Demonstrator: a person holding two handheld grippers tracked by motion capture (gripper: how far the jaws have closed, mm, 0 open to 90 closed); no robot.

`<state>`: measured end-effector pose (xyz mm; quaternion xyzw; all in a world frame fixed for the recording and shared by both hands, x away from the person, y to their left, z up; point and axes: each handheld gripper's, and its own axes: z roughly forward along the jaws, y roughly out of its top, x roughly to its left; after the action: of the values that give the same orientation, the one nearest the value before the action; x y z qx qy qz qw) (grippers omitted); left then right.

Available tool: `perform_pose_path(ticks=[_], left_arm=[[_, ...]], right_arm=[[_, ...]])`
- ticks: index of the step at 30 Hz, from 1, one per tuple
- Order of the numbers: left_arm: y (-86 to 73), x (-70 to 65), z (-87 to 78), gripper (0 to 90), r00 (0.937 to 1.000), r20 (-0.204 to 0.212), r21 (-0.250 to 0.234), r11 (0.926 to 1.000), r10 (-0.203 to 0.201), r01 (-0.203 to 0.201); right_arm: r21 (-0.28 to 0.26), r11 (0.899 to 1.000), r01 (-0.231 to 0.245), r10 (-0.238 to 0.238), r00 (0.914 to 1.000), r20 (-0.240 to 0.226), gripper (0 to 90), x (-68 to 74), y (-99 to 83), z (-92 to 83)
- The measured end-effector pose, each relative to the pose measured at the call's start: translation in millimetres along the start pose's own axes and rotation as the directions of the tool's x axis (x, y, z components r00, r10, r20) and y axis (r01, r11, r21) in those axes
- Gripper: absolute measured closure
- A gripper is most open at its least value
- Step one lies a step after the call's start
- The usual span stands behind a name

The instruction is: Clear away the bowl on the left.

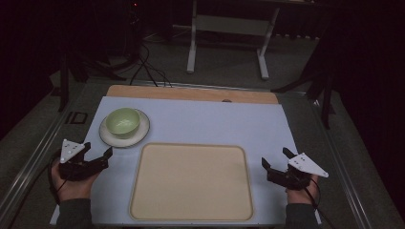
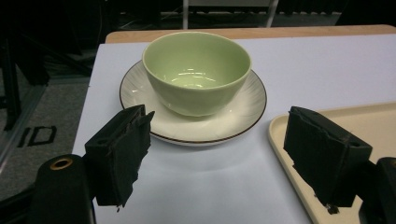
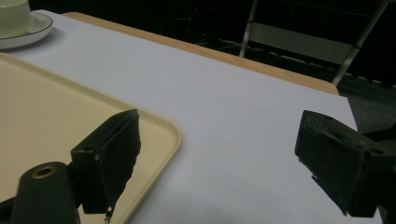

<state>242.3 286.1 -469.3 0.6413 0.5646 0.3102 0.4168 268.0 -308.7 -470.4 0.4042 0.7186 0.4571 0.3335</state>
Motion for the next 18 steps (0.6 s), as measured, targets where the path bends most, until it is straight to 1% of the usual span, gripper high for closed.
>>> perform_pose_path(ticks=[9,10,13,18], left_arm=[[1.2,-0.6,1.7,25.5,1.0000,0.006,-0.003,1.0000,-0.004,0.004],[2.0,-0.3,1.7,25.7,0.9999,0.004,-0.008,0.9999,-0.010,0.010],[3.5,1.5,3.0,25.9,0.9999,0.006,-0.004,0.9999,-0.014,0.014],[10.4,3.3,4.1,26.6,0.9997,0.008,-0.016,0.9996,-0.023,0.023]], right_arm=[[-0.004,1.000,0.006,-0.006,1.0000,0.002,13.9,0.5,0.7,-0.4],[-0.008,1.000,0.012,-0.011,0.9999,0.004,13.9,1.4,0.9,-0.7],[-0.008,1.000,0.014,-0.014,0.9999,0.007,13.9,1.5,0.7,-1.2],[-0.011,1.000,0.016,-0.016,0.9998,0.009,13.9,1.0,0.7,-1.1]])
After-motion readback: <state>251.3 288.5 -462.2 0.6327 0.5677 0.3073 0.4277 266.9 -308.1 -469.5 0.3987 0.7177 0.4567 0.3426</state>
